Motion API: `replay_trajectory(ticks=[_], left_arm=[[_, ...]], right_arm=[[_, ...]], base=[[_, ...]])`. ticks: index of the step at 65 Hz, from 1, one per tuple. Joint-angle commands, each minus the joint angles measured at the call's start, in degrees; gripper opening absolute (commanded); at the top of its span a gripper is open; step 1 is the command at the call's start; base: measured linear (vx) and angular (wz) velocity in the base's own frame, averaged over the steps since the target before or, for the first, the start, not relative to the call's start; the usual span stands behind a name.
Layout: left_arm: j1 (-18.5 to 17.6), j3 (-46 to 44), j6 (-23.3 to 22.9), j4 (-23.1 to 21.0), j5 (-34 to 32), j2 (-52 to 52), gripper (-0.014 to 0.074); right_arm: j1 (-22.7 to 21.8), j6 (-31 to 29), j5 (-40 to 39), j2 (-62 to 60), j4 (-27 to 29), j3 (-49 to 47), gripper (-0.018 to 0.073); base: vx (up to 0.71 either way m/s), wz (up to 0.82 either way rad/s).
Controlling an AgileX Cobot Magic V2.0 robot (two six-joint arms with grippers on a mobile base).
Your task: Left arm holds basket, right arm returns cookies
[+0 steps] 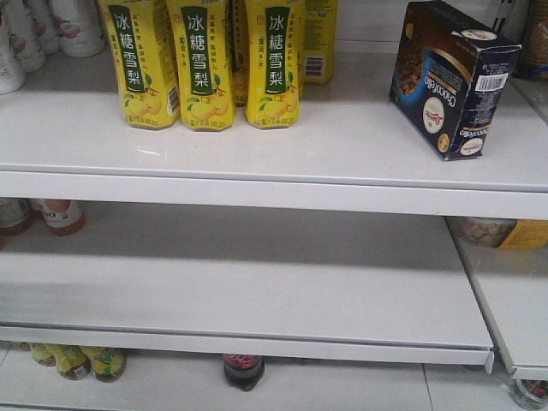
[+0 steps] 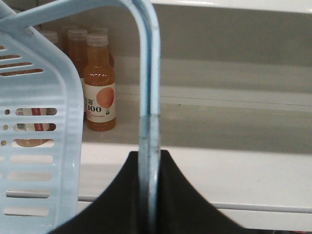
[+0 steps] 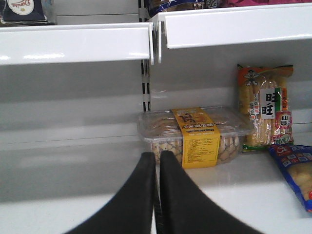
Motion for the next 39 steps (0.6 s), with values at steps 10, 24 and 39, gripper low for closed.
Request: replay_trajectory(ticks=[10, 24, 39], left_arm=[[-0.4, -1.4, 1.3, 0.3, -6.1, -1.0, -0.0003], [-0.4, -1.4, 1.3, 0.3, -6.1, -1.0, -0.0003], [-0.4, -1.4, 1.3, 0.3, -6.1, -1.0, -0.0003]], right_arm=[[-0.3, 0.3, -3.9, -0.4, 0.2, 1.1, -0.0006], [-0.3, 0.1, -3.9, -0.4, 0.0, 1.1, -0.0006], [-0.3, 0.1, -3.9, -0.4, 0.0, 1.1, -0.0006]], base=[[0.00, 0.00], [0.00, 0.00], [0.00, 0.00]])
